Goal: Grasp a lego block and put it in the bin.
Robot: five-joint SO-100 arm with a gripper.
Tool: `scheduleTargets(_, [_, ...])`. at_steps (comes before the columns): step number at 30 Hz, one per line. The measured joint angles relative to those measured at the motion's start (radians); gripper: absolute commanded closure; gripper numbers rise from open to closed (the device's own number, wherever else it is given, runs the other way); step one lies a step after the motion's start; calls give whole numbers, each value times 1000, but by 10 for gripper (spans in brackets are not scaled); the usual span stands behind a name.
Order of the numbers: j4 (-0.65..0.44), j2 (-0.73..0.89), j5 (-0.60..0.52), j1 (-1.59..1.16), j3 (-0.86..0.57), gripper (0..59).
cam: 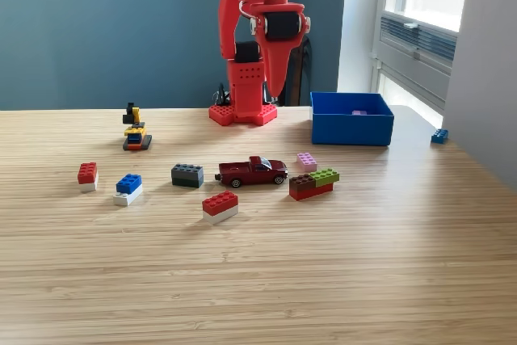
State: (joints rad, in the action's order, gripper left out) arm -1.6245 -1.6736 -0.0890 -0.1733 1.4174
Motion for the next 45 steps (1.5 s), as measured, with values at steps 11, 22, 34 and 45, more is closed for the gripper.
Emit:
scheduleTargets(11, [0, 0, 14, 8, 0, 585])
scheduleTargets(22, [84, 0, 21, 26, 71, 585])
scheduleTargets(34, [144, 0, 118, 8, 140, 567])
scheduleTargets(45, [146, 2, 187, -133, 242, 411])
